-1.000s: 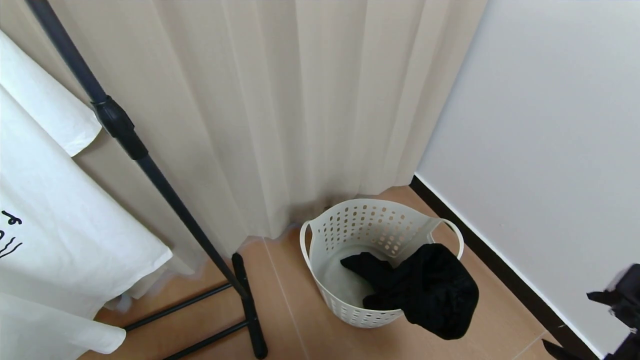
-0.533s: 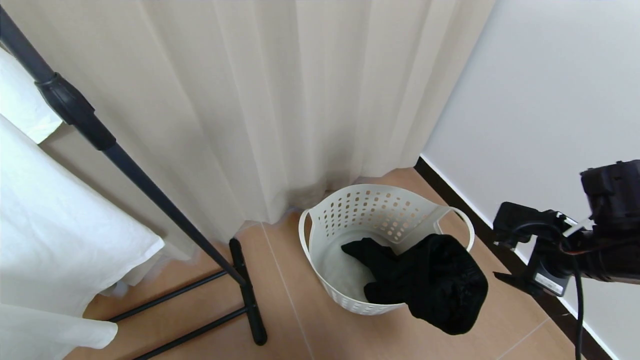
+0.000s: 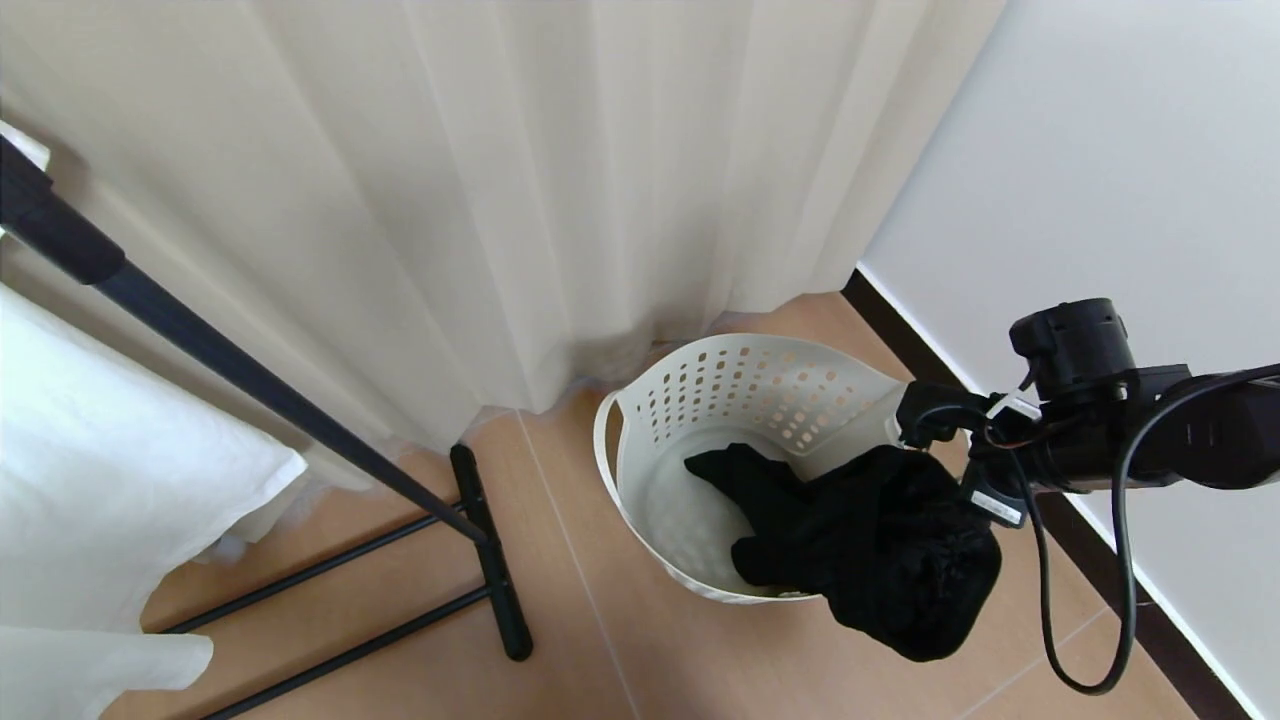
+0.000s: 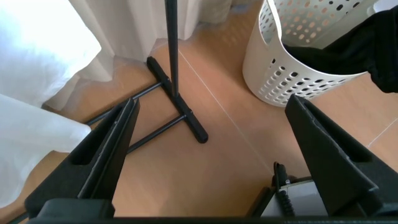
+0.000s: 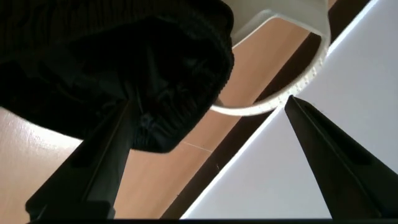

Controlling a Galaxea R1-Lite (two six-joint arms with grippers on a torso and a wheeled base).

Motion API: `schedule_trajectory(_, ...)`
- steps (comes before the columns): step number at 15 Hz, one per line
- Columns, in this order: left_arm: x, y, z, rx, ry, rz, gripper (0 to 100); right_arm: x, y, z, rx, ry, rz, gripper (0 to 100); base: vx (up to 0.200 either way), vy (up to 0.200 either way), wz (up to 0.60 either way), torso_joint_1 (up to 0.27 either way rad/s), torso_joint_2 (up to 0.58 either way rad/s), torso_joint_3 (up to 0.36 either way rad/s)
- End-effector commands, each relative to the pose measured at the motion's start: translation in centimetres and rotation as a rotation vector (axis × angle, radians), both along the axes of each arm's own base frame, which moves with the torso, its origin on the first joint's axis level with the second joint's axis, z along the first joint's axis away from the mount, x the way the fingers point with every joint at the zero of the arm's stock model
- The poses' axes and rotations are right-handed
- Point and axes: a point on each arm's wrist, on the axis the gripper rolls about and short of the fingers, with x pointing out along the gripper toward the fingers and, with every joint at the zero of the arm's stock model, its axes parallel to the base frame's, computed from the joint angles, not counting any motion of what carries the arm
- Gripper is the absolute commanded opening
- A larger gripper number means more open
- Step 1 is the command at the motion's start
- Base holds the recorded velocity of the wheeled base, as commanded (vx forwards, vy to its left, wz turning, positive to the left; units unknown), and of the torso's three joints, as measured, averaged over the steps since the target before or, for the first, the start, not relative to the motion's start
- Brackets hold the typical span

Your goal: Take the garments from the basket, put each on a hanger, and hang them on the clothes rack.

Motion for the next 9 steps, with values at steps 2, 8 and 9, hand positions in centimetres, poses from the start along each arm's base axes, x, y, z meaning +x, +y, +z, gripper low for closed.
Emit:
schedule_trajectory(2, 0.0, 0.0, 0.0, -0.002, 0.001, 0.002, 100, 1.2, 0.1, -0.6, 0.000, 0.008, -0.005, 100, 0.000, 0.000, 0.00, 0.002, 0.00, -0.205)
schedule_trajectory(8, 0.0, 0.0, 0.0, -0.002, 0.001, 0.000, 100, 2.6, 0.3, -1.0, 0.015, 0.005, 0.000, 100, 0.000, 0.000, 0.00, 0.001, 0.00, -0.029)
schedule_trajectory(9, 0.0, 0.0, 0.0, -0.002, 0.001, 0.000, 100, 2.8, 0.4, -1.1, 0.015, 0.007, 0.000, 100, 0.000, 0.000, 0.00, 0.000, 0.00, 0.000)
